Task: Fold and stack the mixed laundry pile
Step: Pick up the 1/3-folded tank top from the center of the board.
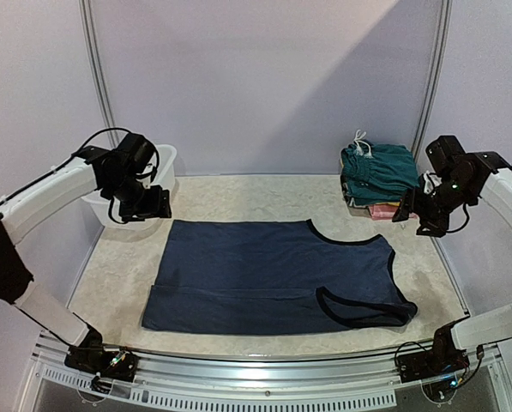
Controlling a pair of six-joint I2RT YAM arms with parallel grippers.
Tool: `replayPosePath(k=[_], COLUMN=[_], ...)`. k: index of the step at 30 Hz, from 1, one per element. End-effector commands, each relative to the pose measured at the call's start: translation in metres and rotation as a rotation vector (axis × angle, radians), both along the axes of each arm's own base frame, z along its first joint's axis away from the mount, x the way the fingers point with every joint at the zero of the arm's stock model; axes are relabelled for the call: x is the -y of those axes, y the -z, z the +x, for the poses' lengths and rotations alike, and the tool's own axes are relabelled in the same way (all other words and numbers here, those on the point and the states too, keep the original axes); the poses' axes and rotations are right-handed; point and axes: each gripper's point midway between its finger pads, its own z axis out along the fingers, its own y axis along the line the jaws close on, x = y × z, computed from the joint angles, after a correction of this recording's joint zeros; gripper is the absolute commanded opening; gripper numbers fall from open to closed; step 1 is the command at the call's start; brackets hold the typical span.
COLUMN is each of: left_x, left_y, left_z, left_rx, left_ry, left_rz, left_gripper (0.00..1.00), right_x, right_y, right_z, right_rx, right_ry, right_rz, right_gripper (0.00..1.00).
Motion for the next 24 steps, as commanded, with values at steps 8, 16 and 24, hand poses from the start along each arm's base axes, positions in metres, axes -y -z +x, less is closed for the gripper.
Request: replayPosePath(k=[8, 16, 24], left_x=[0.003, -0.008, -0.026], left_y=[0.047, 0.099, 0.136], left_z=[0.093, 0.131, 0.158], left_rx=[-0.082, -0.167, -0.228], left_ry=[0.1, 0.118, 0.125], left_rz=[0.031, 0.126, 0.202], left_gripper=[0.63, 0.52, 0.45], right_x=[-0.067, -0.088, -0.091], right_y=[-0.017, 0.005, 0.021], right_z=[0.056, 0.059, 0.059], right_rx=[0.116, 0.033, -0.026], right_ry=[-0.17, -0.224, -0.24], right_rz=[0.033, -0.005, -0.034], right_gripper=[0.77, 0.77, 0.77])
